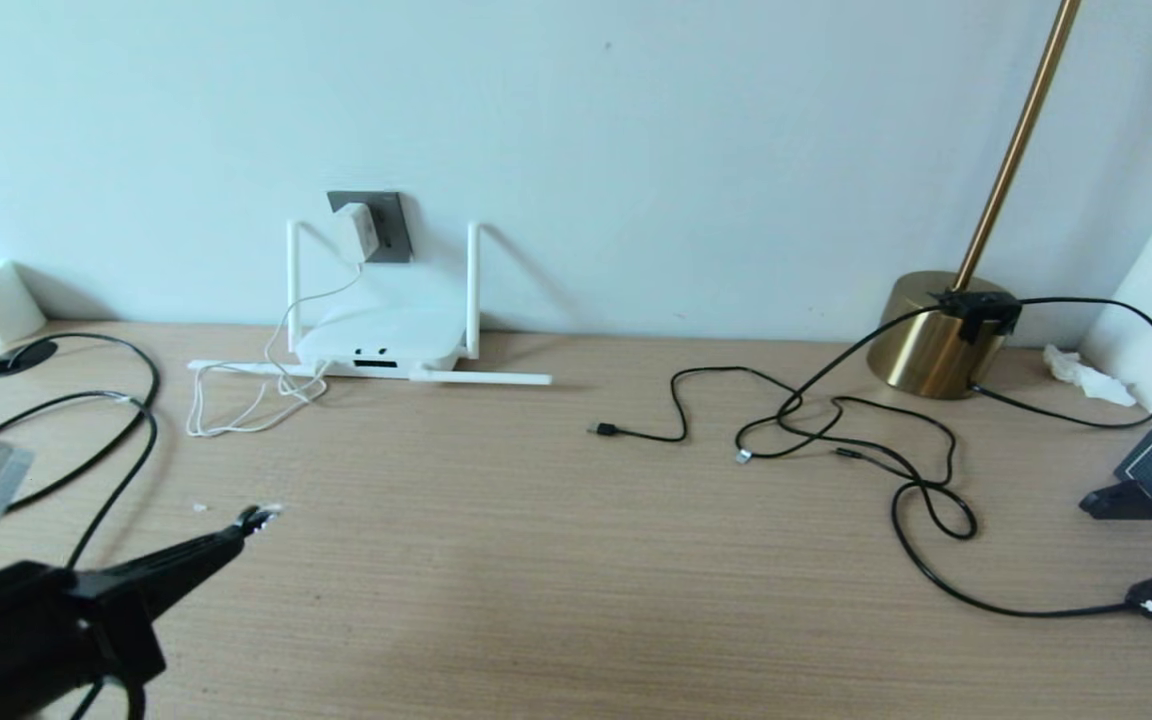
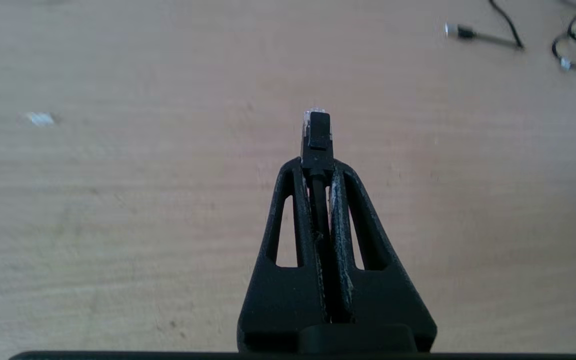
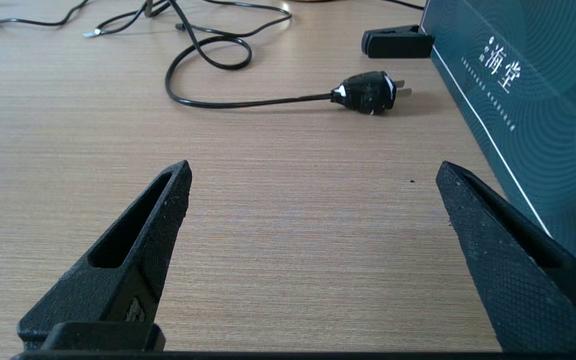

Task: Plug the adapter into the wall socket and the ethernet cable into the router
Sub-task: Align cable and router interface

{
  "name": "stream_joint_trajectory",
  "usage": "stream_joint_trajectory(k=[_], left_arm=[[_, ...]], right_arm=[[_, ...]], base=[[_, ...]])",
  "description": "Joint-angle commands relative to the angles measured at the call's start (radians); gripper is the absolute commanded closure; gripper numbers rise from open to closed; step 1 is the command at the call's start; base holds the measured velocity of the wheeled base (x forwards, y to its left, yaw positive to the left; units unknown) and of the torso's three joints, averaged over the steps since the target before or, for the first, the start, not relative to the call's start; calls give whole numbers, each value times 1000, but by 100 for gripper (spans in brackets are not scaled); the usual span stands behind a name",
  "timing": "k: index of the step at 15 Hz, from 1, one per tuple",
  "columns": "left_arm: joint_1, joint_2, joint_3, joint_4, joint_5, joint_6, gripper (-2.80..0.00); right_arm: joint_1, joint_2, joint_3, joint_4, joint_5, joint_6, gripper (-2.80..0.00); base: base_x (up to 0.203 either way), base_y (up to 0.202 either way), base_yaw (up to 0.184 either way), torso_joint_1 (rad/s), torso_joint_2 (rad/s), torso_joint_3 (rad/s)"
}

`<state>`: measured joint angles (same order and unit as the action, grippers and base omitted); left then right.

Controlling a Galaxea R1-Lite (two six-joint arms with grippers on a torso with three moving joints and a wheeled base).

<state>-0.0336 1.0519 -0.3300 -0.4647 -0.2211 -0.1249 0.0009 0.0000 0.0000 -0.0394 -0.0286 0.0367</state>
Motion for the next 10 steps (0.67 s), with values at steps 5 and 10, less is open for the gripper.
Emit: stream_joint_trajectory(k=[5, 10], left_arm=[[24, 167, -49, -107, 85, 2, 0], [71, 557, -159, -358, 93, 8, 0]], right_arm=[[0, 1, 11, -1, -1, 0, -280], [0, 0, 11, -1, -1, 0, -280]], base=[[0, 0, 0, -2, 7, 4], [0, 0, 0, 0, 0, 0]])
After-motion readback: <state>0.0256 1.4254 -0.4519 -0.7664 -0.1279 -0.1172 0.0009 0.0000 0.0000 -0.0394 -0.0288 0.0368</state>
